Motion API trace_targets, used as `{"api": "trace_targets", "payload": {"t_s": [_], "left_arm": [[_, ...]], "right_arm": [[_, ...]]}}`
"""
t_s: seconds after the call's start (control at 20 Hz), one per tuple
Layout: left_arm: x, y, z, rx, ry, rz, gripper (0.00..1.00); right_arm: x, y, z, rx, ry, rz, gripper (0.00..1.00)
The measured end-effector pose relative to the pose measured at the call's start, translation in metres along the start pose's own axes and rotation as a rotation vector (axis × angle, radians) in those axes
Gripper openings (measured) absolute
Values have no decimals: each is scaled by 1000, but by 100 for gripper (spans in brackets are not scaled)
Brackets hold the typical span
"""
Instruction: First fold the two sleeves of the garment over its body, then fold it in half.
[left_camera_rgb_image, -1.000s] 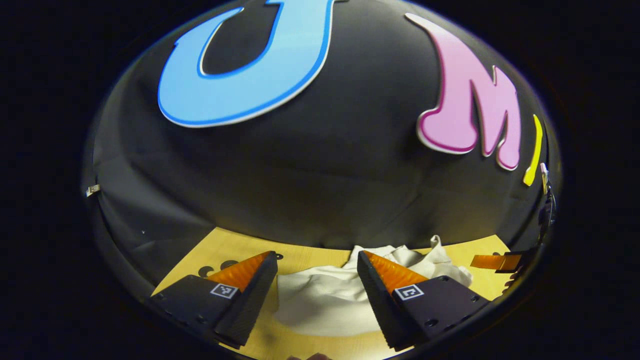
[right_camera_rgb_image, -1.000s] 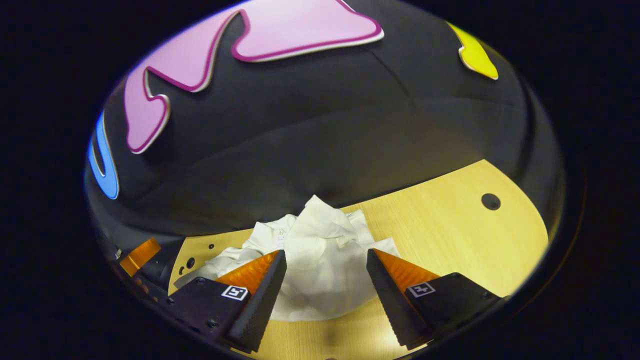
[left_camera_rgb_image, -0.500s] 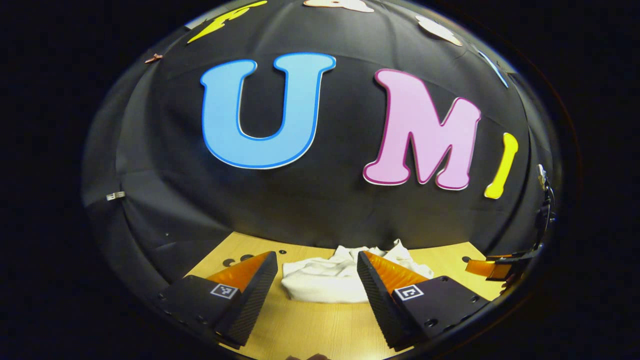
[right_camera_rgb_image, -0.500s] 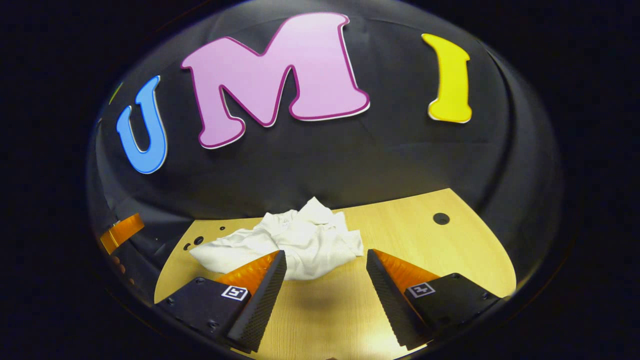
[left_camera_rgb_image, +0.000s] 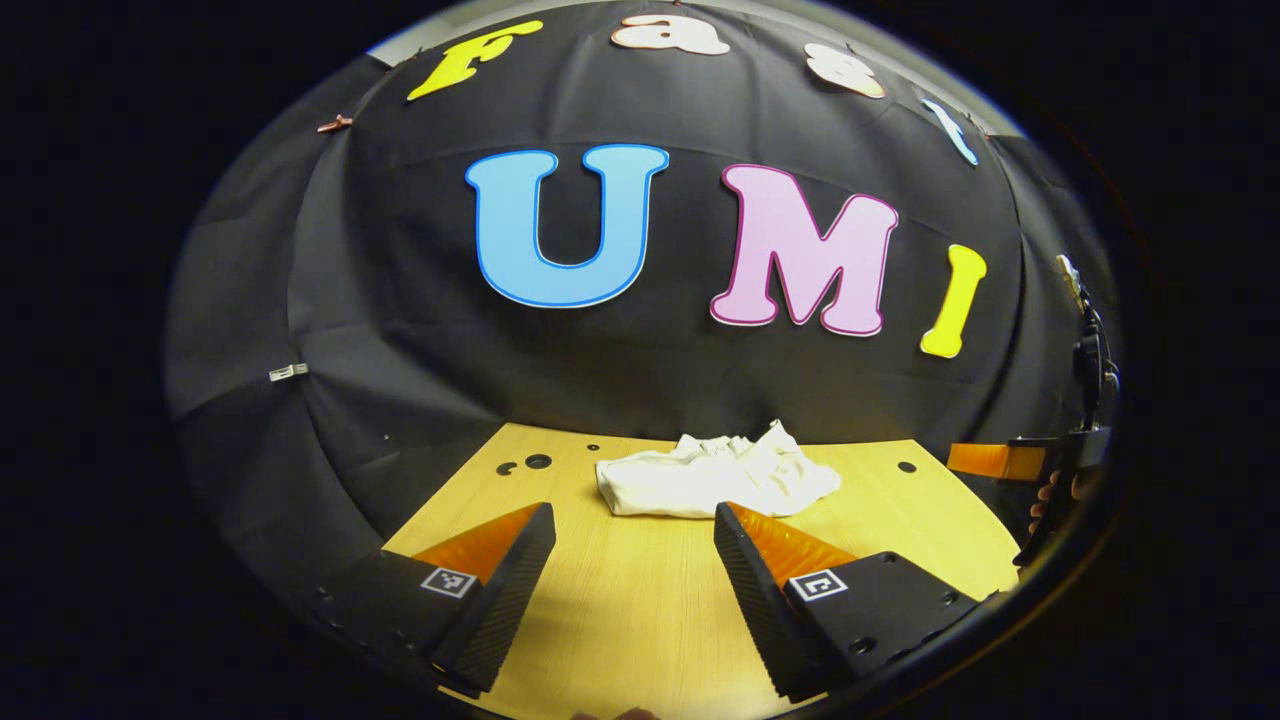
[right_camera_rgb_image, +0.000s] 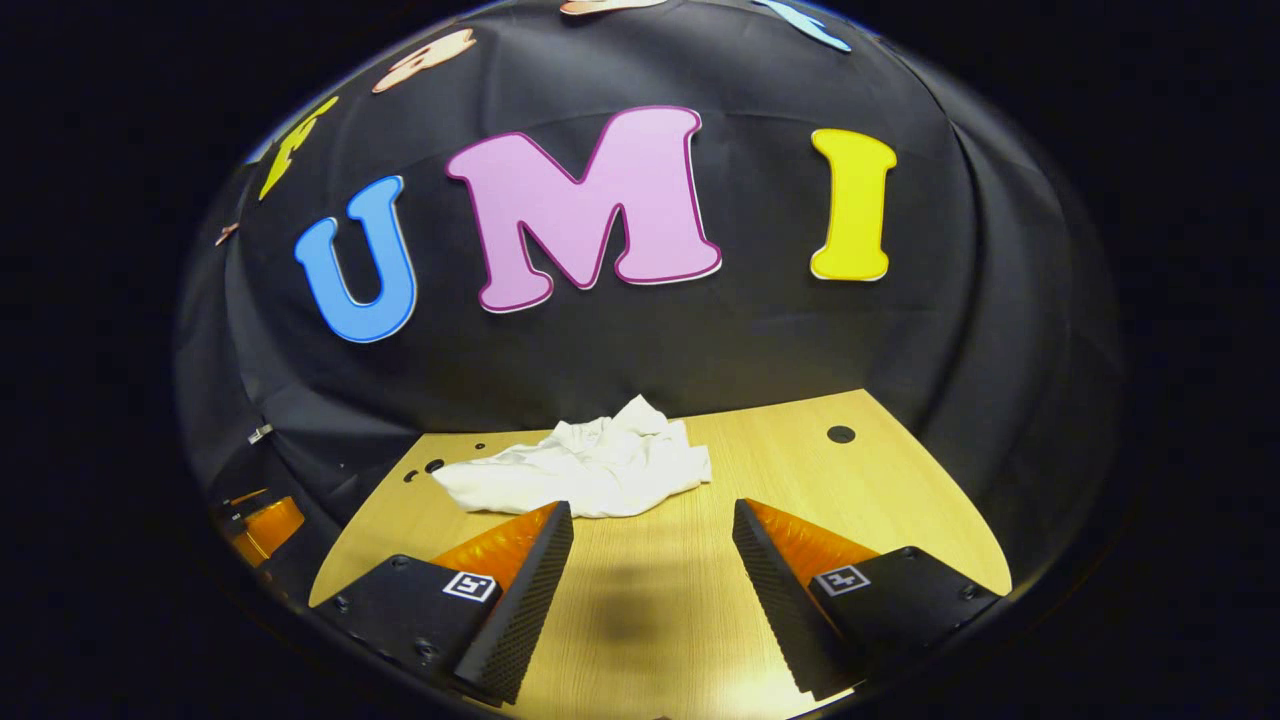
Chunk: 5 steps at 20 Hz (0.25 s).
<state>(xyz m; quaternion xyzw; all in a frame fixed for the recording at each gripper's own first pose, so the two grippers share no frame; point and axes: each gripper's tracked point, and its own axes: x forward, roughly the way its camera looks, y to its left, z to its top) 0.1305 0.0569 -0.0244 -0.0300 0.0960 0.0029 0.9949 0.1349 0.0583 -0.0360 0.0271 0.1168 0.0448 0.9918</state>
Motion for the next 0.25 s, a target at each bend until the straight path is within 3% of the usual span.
{"api": "trace_targets", "payload": {"t_s": [0.25], "left_arm": [[-37,-4,-5,4,-40,-6,98]], "right_arm": [[-43,17,-24,-25,-4,16,98]]}}
